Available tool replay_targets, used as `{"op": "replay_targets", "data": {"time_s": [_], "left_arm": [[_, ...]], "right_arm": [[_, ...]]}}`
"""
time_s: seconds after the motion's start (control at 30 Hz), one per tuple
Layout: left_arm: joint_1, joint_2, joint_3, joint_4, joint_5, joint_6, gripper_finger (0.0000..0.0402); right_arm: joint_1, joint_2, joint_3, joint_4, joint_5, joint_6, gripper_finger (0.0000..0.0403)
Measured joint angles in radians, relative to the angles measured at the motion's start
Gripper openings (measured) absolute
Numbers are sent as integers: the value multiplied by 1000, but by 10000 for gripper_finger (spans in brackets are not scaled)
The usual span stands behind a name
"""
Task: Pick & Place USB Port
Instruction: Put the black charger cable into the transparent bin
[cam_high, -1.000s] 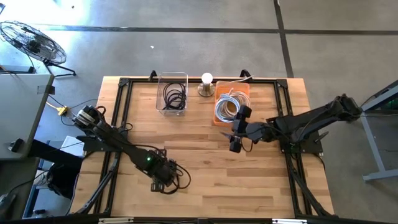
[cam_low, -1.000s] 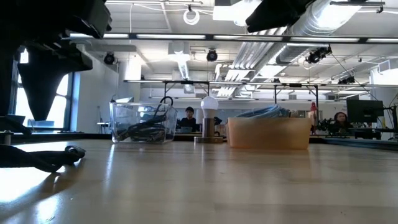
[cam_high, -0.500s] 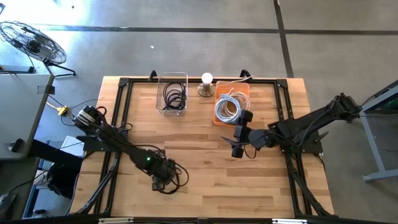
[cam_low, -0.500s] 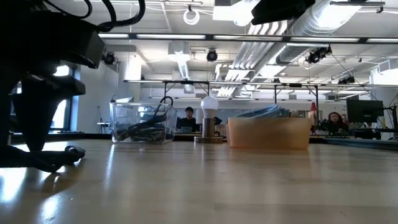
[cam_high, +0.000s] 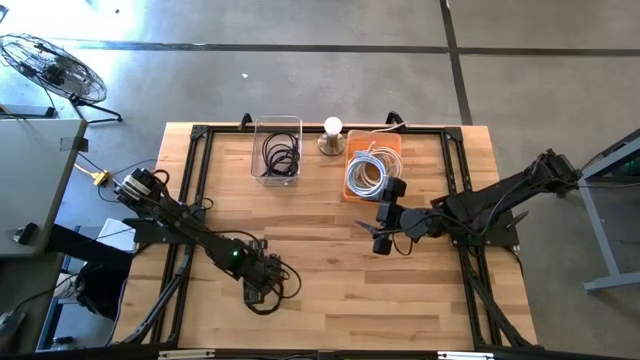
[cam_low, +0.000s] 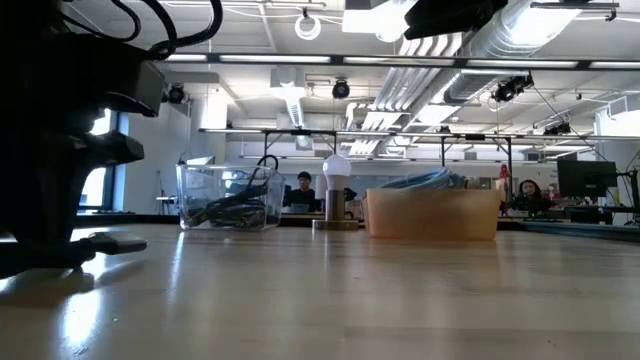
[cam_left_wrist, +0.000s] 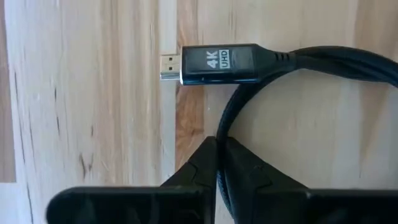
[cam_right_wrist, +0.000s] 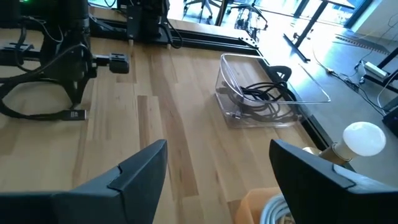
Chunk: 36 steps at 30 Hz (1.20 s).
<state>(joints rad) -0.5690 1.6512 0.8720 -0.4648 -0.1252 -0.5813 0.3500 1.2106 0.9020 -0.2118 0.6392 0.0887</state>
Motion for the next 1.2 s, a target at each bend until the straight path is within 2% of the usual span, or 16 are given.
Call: {"op": "replay_targets", "data": {"time_s": [0.1, 0.2, 0.33, 0.47, 0.53, 0.63, 0.7, 0.77, 0.83, 0.9, 1.0, 1.2], "left_arm": [[0, -21, 21, -45, -47, 34, 7], [0, -66, 77, -169, -134, 72, 7], [29, -108, 215, -431, -328, 172, 4], [104, -137, 394, -654, -584, 354, 3], [161, -137, 481, -736, -692, 460, 2], [275, -140, 590, -775, -776, 616, 2], [363, -140, 643, -758, -777, 740, 2], [465, -139, 679, -709, -735, 861, 1], [577, -140, 693, -629, -609, 959, 1], [694, -141, 688, -542, -439, 1022, 1], [848, -145, 665, -443, -296, 1052, 1], [1058, -142, 570, -376, -235, 1044, 0]], "right_arm": [[0, 0, 0, 2, -2, 0, 275], [10, 0, 0, 7, 4, -7, 275], [31, 0, 0, 36, 8, -41, 275], [54, 0, 0, 64, 8, -64, 275], [62, 0, 0, 69, 10, -64, 275], [75, 0, 0, 68, 11, -64, 275], [82, 0, 0, 68, 11, -64, 275], [85, 0, 0, 68, 12, -64, 275], [85, 0, 0, 67, 9, -63, 275], [85, 0, 0, 57, 8, -61, 275], [85, 0, 0, 27, 8, -37, 275], [85, 0, 0, -70, 9, 46, 275]]}}
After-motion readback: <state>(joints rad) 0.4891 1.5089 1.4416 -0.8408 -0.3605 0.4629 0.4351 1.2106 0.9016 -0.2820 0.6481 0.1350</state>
